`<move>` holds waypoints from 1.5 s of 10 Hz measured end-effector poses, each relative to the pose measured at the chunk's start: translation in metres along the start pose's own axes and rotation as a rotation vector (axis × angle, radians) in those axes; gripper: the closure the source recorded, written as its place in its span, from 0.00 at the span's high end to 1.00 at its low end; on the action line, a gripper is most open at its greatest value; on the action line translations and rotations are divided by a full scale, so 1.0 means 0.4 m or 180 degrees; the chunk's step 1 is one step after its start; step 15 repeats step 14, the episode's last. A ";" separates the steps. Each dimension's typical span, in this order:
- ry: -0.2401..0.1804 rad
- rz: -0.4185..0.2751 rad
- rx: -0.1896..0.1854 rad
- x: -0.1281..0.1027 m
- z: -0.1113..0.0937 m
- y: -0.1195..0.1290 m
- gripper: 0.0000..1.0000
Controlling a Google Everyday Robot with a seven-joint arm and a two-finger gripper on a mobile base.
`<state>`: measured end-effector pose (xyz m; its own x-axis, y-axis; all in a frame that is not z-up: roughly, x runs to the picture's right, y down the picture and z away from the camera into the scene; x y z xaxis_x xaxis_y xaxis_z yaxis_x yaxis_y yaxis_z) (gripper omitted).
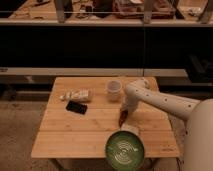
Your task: Drag the pepper across the table
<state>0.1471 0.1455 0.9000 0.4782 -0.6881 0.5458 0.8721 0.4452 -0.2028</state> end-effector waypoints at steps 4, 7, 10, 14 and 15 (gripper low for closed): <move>-0.0055 0.0288 -0.0081 0.020 0.002 0.104 0.42; -0.0055 0.0441 -0.0210 0.044 -0.001 0.190 0.42; -0.0049 0.0630 -0.0336 0.070 -0.021 0.305 0.42; -0.0121 0.0871 -0.0294 0.060 -0.030 0.389 0.42; -0.0121 0.0871 -0.0294 0.060 -0.030 0.389 0.42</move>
